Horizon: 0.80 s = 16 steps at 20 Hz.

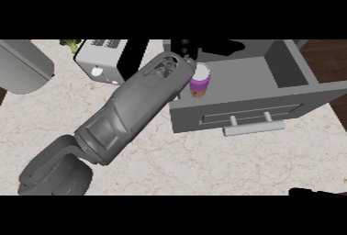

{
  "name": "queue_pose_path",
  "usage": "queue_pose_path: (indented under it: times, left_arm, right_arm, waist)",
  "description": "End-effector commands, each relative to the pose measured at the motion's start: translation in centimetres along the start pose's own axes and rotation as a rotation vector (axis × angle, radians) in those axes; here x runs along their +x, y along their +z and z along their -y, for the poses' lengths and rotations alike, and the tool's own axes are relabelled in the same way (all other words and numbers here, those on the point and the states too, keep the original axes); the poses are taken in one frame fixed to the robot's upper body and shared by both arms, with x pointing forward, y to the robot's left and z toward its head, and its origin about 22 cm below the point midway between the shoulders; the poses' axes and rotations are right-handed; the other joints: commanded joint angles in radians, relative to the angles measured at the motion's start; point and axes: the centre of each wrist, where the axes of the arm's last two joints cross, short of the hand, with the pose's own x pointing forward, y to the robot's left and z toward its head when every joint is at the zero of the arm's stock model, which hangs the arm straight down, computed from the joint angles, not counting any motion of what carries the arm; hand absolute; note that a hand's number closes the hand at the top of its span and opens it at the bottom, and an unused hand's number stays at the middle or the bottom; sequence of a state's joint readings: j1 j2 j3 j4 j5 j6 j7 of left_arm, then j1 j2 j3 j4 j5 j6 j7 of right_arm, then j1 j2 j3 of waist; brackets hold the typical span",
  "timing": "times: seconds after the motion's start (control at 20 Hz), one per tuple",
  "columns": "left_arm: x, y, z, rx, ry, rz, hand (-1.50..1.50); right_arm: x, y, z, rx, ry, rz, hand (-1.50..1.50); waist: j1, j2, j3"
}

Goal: Pick up the can, place it into the drawer and close the drawer

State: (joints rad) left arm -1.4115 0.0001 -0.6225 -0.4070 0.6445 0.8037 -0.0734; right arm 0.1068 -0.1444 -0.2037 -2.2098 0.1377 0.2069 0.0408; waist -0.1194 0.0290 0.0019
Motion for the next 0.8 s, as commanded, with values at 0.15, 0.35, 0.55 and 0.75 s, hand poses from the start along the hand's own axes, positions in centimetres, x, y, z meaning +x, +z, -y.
queue_pose_path:
  times: [0.15,0.35,0.55,0.75]
  left_arm:
    - [0.9,-0.1,0.1,0.014,0.075,0.016,-1.5]
    - [1.6,0.0,0.3,0.035,0.074,0.058,-1.5]
    - [1.1,0.4,0.5,0.028,0.07,0.043,-1.5]
    - [2.6,0.3,0.7,0.013,0.089,0.008,-1.5]
  right_arm:
    - [1.1,-2.1,-0.7,0.061,0.189,0.075,-1.5]
    - [0.7,-2.8,-2.0,0.092,0.364,0.091,-1.5]
    - [0.3,-3.1,-3.2,0.141,0.53,0.07,-1.5]
    - [-1.1,-3.9,-5.6,0.19,0.634,0.061,-1.5]
  waist:
    - [0.023,0.001,-0.001]
    - [0.054,-0.008,-0.001]
    - [0.075,-0.018,-0.002]
    - [0.099,-0.023,-0.001]
